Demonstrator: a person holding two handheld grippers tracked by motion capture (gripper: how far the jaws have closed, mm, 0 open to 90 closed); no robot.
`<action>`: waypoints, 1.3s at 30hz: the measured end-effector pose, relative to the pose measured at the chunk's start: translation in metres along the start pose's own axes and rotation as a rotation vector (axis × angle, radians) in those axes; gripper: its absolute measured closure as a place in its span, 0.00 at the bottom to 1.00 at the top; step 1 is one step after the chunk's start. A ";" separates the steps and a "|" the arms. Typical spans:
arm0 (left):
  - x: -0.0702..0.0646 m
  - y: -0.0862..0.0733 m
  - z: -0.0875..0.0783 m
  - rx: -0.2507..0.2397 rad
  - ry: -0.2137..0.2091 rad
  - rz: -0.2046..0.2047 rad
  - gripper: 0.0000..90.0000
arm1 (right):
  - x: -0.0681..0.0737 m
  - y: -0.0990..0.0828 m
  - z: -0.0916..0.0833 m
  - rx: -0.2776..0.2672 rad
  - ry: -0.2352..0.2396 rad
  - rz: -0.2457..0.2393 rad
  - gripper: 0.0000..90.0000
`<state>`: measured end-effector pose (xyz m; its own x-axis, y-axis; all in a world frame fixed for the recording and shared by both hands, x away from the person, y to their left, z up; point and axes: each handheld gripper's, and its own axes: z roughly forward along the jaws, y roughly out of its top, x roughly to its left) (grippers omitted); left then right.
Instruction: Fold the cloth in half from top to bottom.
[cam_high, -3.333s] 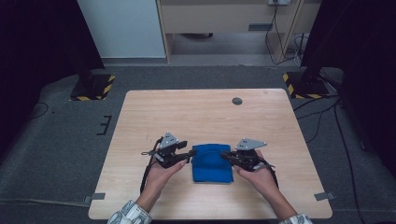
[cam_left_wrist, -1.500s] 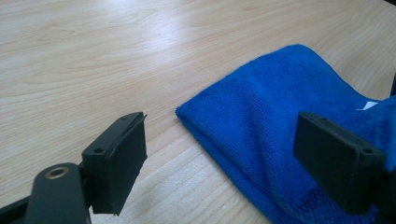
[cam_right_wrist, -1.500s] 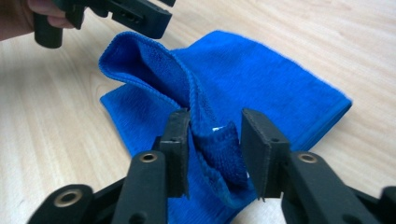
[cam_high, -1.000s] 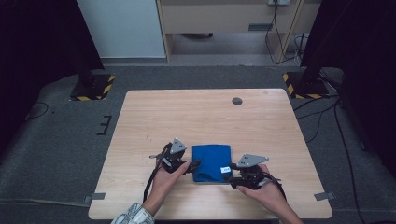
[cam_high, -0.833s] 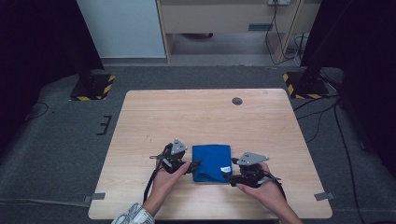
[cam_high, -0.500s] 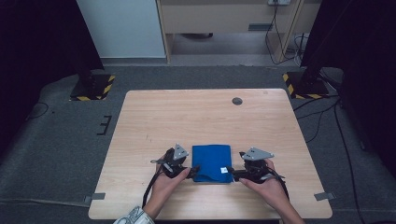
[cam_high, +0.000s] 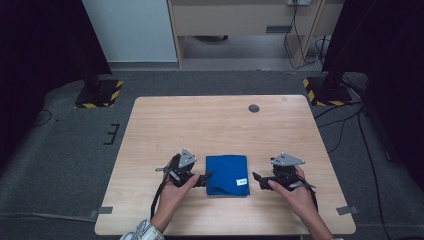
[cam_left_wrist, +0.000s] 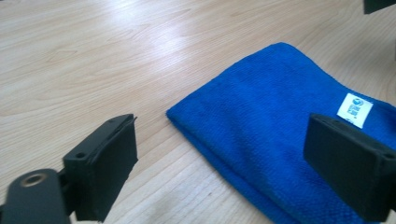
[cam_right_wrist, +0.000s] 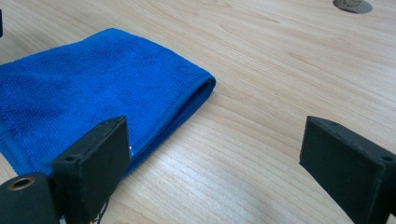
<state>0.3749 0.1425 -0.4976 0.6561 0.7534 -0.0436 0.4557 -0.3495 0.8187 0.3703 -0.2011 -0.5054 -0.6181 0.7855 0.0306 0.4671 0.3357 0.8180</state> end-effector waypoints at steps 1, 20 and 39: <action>0.002 0.000 0.000 0.006 0.006 0.000 0.08 | -0.001 0.000 -0.001 0.000 0.001 0.000 0.09; 0.036 -0.002 -0.010 0.008 0.069 -0.041 0.07 | -0.028 -0.007 -0.013 0.014 -0.054 0.051 0.08; 0.057 -0.003 -0.017 0.016 0.112 -0.051 0.08 | -0.044 -0.009 -0.015 0.018 -0.134 0.076 0.08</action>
<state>0.4013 0.1961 -0.4928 0.5611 0.8275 -0.0205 0.4968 -0.3168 0.8080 0.3842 -0.2468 -0.5051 -0.4911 0.8710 0.0141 0.5216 0.2811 0.8056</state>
